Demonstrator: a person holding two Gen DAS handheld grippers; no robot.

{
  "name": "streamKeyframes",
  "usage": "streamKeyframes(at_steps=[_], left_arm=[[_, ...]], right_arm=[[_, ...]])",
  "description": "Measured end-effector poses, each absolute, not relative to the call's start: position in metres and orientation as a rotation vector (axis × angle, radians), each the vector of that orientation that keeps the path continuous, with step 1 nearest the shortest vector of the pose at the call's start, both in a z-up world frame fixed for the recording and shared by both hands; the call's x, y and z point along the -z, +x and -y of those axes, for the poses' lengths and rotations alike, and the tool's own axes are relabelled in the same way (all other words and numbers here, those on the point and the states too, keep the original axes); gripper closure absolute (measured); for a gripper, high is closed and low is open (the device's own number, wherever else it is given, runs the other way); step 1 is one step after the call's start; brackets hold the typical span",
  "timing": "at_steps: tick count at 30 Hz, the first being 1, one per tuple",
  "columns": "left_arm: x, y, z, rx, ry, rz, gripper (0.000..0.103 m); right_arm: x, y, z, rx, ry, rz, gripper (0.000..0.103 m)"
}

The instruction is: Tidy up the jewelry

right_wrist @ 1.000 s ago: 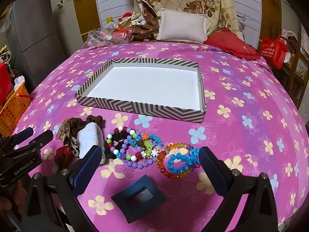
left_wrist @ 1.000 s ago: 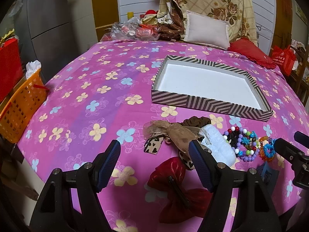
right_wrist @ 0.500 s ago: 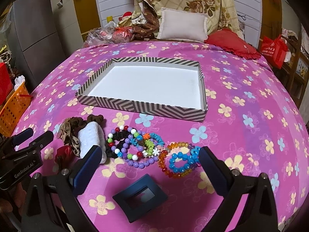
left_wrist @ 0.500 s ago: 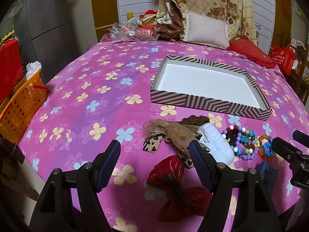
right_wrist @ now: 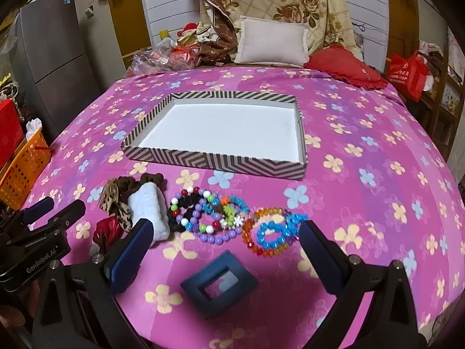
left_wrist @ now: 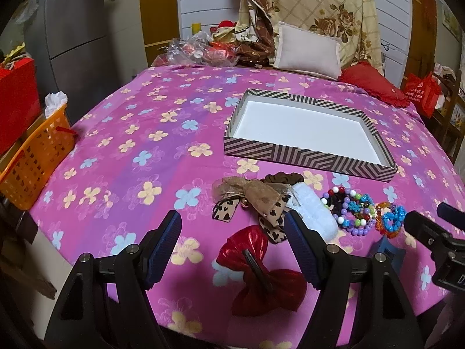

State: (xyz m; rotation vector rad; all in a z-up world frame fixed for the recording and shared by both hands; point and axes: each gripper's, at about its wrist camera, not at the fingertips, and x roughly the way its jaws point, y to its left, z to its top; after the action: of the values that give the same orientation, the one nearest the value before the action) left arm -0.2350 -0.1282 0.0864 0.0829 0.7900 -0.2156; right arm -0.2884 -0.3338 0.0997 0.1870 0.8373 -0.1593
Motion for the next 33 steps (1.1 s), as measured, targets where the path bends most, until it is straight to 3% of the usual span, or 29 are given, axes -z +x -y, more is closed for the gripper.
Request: streamKeyframes(at_steps=[33], left_arm=[[-0.096, -0.272, 0.136, 0.253, 0.097, -0.775, 0.03]], right_arm=[[-0.109, -0.318, 0.329, 0.163, 0.194, -0.83, 0.001]])
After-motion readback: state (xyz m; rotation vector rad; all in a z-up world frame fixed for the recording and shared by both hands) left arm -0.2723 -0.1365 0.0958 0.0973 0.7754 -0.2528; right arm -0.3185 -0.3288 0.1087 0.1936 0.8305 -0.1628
